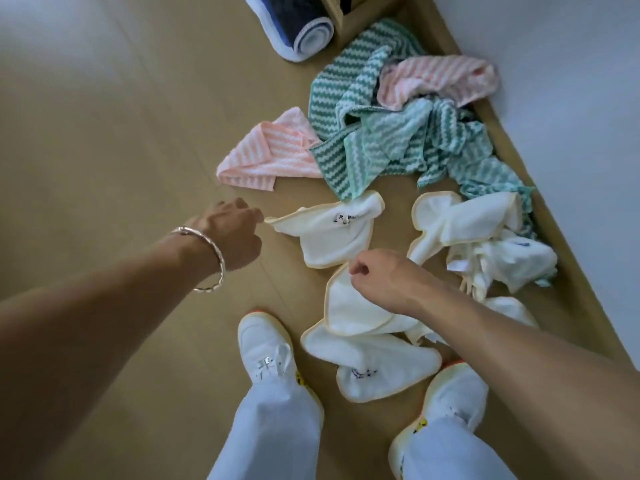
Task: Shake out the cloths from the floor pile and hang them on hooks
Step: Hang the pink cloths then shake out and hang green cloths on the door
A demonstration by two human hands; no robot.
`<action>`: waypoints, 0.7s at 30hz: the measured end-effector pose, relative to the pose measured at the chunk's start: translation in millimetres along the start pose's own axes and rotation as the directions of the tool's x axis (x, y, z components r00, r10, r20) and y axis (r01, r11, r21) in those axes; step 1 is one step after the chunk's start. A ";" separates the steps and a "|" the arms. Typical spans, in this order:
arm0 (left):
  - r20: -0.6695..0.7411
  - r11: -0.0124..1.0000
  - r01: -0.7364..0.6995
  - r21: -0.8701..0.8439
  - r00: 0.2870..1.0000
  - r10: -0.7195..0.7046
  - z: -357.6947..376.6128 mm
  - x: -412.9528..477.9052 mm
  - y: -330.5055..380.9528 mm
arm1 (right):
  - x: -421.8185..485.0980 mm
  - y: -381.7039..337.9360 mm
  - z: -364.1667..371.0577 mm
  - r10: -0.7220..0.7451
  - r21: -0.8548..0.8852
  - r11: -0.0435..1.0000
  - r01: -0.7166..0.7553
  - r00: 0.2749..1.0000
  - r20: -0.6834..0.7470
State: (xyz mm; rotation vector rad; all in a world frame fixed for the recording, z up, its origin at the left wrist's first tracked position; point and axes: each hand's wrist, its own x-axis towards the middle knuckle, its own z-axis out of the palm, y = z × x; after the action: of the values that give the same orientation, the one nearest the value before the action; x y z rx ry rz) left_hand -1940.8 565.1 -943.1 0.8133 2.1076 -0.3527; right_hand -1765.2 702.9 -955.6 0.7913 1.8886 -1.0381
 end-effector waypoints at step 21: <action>-0.250 0.974 0.161 -0.162 0.948 -0.198 44.6 157.5 -36.7 | 146.5 -13.5 35.5 -0.109 0.193 0.974 0.122 0.991 -0.078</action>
State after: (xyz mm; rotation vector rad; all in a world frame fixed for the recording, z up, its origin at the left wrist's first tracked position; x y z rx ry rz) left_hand -2008.4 582.2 -1095.7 0.6136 2.4359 -0.1959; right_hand -1831.7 685.0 -1090.5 0.8461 1.9273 -1.3023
